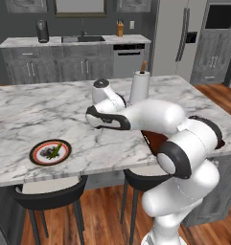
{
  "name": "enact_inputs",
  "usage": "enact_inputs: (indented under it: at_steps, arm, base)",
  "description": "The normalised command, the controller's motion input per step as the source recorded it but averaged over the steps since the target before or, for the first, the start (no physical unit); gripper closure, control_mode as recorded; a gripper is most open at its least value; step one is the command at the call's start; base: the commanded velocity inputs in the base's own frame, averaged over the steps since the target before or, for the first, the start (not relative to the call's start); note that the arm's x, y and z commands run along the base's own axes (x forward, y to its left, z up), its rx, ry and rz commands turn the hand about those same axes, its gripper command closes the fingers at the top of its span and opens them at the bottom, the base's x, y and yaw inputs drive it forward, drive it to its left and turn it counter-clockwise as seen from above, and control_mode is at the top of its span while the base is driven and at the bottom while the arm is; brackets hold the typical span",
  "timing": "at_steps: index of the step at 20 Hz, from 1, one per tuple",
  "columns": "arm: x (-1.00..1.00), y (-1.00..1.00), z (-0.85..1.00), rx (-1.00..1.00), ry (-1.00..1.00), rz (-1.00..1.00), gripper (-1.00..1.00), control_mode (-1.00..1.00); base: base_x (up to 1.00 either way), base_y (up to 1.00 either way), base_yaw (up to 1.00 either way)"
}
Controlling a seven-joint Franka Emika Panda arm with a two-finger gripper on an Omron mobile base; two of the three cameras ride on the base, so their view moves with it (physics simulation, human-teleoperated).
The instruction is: Create a steak meal by picking up the steak and asparagus from the tray and placing them on the plate. Leave the orange on the tray.
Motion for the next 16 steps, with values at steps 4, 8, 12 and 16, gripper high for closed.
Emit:
enact_inputs:
  at_steps: [4,8,12,16]
  arm:
    - [0.00,0.77,-0.10,0.00,0.08,0.00,1.00,-1.00]
    - [0.00,0.78,-0.09,0.00,0.07,0.00,1.00,-1.00]
    - [0.00,0.72,-0.13,0.00,0.06,0.00,1.00,-1.00]
    - [0.00,0.69,-0.26,-0.03,0.02,0.00,1.00,-1.00]
  base:
    - [0.00,0.00,0.00]
    - [0.00,0.00,0.00]
    - [0.00,0.00,0.00]
    - [0.00,0.00,0.00]
